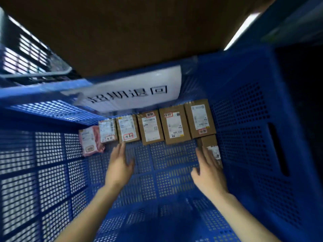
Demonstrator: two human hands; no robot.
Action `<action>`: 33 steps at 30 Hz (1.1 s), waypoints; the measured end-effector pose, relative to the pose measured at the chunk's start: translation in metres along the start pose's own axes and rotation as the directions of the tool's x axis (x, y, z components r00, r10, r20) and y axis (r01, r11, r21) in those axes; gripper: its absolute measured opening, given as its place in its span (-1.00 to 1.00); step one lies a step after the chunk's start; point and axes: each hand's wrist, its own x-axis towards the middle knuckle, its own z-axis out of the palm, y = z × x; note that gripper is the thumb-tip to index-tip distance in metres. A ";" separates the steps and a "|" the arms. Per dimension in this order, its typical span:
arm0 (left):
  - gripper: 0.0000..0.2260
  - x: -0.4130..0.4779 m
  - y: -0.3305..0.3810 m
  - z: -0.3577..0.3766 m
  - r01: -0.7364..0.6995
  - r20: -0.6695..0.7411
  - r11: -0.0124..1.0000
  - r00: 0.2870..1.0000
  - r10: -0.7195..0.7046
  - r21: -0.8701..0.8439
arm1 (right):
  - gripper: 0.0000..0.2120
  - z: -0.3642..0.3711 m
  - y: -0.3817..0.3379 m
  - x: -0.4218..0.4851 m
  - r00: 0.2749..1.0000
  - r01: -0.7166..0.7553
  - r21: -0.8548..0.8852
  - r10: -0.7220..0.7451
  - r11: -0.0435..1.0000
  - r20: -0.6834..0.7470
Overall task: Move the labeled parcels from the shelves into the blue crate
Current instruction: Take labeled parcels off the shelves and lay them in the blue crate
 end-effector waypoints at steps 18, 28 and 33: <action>-0.41 -0.348 0.374 -0.320 -0.710 -0.006 0.584 0.633 0.774 0.393 | -0.36 -0.403 -0.104 -0.355 0.905 0.170 0.191 -0.077 0.967 -0.418; -0.43 -0.552 0.453 -0.313 -0.972 0.127 0.186 0.205 0.970 0.144 | -0.40 -0.432 -0.062 -0.607 0.598 -0.104 0.347 0.337 0.932 -0.727; -0.37 -0.652 0.443 -0.283 -0.998 0.226 -0.042 -0.030 0.974 0.047 | -0.37 -0.392 -0.047 -0.721 0.401 -0.219 0.489 0.535 0.844 -0.744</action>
